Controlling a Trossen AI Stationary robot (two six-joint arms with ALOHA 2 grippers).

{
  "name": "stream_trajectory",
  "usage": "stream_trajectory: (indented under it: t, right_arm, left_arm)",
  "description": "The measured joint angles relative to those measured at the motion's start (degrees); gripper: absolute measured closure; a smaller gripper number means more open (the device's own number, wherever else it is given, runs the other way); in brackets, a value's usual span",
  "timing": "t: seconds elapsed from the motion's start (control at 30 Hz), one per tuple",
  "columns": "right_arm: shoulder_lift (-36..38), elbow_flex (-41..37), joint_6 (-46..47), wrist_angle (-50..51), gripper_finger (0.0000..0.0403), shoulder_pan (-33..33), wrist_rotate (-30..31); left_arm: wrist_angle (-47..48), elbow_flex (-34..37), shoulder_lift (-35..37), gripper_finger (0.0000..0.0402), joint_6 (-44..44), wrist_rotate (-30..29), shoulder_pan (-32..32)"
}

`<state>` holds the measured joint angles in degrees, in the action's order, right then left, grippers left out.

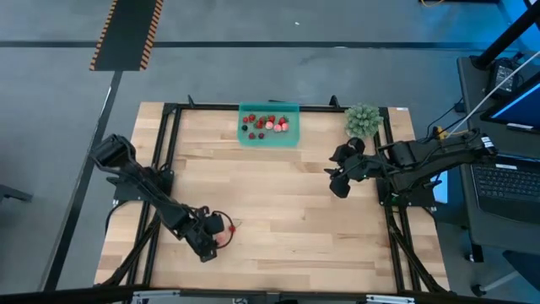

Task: Pick and placing Produce into tupperware
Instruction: Put the pink peach into the green container

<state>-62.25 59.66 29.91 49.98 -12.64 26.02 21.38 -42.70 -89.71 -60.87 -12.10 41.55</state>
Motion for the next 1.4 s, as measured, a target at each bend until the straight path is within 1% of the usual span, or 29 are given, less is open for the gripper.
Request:
stream_trajectory:
  t: [0.17,0.3,0.63,0.7,0.83,1.0,1.23,1.4]
  right_arm:
    - [-0.31,0.0,-0.03,-0.05,0.0206,0.0,0.0]
    - [-0.76,-0.03,-0.04,-0.07,0.0206,0.0,-0.02]
    - [-2.97,-0.03,-0.15,0.05,0.0206,0.0,-0.04]
    - [-3.44,-0.03,-0.22,0.04,0.0206,0.0,-0.04]
    - [-4.25,-0.03,-0.28,0.08,0.0206,0.0,-0.05]
    - [-4.47,-0.03,-0.39,0.09,0.0206,0.01,-0.07]
    - [-4.47,-0.03,-0.39,0.1,0.0206,0.01,-0.07]
    - [-4.47,-0.03,-0.41,0.11,0.0206,0.01,-0.07]
  left_arm:
    - [-3.12,0.0,-1.8,0.0176,1.32,-2.78,0.03]
    - [-4.95,-0.02,-2.62,0.0176,2.92,-3.56,-0.16]
    - [-5.4,-0.09,-2.95,0.0191,2.94,-4.11,-0.26]
    - [-5.79,-0.06,-3.02,0.0193,2.96,-5.09,-0.23]
    - [-6.18,-0.04,-3.04,0.0194,2.98,-6.58,-0.34]
    - [-6.2,-0.04,-3.04,0.0194,2.98,-6.58,-0.3]
    - [-6.16,-0.04,-3.04,0.0217,3.0,-6.64,-0.3]
    - [-6.07,-0.04,-3.04,0.025,3.0,-6.66,-0.3]
